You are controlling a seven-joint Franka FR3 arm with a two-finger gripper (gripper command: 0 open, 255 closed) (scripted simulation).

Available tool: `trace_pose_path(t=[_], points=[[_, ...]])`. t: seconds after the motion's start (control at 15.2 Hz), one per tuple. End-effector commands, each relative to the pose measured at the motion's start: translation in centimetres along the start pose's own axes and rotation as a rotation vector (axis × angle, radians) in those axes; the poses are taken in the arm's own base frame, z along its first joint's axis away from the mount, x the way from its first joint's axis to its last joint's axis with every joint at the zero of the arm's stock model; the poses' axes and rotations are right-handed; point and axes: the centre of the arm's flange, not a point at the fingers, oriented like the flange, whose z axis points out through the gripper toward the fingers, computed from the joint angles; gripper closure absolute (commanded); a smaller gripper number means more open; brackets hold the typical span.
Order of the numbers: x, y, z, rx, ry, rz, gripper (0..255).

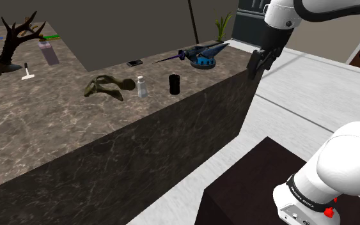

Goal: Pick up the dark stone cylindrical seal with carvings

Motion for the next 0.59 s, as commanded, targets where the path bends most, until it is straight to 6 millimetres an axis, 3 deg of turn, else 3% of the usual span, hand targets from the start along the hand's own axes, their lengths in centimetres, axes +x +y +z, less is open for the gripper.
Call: trace_pose_path(t=[0.0,0.53], points=[[0.0,0.0,0.0,0.0,0.0,0.0,0],[10.2,-2.5,3.2,0.023,-0.036,-0.005,0]])
